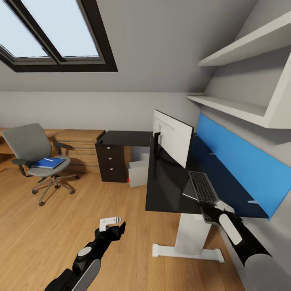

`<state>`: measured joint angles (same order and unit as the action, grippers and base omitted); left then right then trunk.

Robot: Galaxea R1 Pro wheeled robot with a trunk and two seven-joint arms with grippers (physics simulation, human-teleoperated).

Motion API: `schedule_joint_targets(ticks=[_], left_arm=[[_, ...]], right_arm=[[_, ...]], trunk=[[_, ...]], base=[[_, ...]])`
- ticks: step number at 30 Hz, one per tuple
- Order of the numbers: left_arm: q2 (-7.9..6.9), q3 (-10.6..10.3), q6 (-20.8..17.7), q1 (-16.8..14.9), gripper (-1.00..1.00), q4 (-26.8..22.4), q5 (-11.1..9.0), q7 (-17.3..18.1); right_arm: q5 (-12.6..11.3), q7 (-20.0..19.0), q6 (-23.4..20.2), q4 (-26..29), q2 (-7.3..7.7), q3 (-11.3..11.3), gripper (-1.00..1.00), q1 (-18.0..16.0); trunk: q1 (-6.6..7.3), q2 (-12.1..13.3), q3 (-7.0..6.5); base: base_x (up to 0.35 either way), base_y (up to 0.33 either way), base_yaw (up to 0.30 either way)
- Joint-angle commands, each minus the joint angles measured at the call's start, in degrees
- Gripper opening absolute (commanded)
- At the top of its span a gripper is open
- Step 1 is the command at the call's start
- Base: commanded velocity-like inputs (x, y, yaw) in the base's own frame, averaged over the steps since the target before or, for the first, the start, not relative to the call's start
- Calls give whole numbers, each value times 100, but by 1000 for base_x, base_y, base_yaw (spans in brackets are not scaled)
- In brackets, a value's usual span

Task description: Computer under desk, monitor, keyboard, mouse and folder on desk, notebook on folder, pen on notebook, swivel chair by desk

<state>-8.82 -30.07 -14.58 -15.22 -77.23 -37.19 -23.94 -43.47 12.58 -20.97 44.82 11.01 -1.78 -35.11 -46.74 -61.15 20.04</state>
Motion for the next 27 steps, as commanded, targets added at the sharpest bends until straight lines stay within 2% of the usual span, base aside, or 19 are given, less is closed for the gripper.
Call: schedule_joint_targets(ticks=[1, 2, 4, 6, 15, 16, 17, 20, 27], left_arm=[[-6, -17, -10, -7, 100, -2, -42, -50], [-6, -17, -10, -7, 100, 9, -42, -50], [-6, -22, -10, -7, 100, 86, -42, -50], [-6, -24, -10, -7, 100, 148, -42, -54], [-6, -25, -10, -7, 100, 222, -42, -58], [-6, -25, -10, -7, 100, 223, -39, -58], [-2, -33, -10, -7, 100, 225, -36, -59], [4, -43, -10, -7, 100, 230, -35, -59], [16, -48, -13, -7, 100, 310, -34, -60]], right_arm=[[-56, 48, -13, -6, 5, 81, 100, -3], [-56, 45, -13, -18, 6, 179, 100, -2], [-56, 38, -13, -59, 6, 570, 100, 0], [-56, 36, -13, -69, 11, 679, 100, -1], [-56, 44, -13, -78, 17, 807, 100, -1], [-56, 47, -13, -79, 19, 834, 100, -3], [-56, 50, -15, -84, 23, 977, 100, -3], [-56, 51, -19, -86, 23, 1048, 100, -4], [-56, 58, -24, -88, 24, 1104, 100, -4]], trunk=[[-23, -47, 26], [-45, -87, 44], [-89, -167, 80], [-133, -247, 116], [-331, -608, 277], [-353, -649, 295], [-375, -689, 313], [-441, -809, 367], [-594, -1090, 493]], base=[[0, 0, 0], [0, 0, 0], [0, 0, 0], [0, 0, 0], [0, 0, 0], [0, 0, 0], [0, 0, 0], [0, 0, 0], [0, 0, 0]])
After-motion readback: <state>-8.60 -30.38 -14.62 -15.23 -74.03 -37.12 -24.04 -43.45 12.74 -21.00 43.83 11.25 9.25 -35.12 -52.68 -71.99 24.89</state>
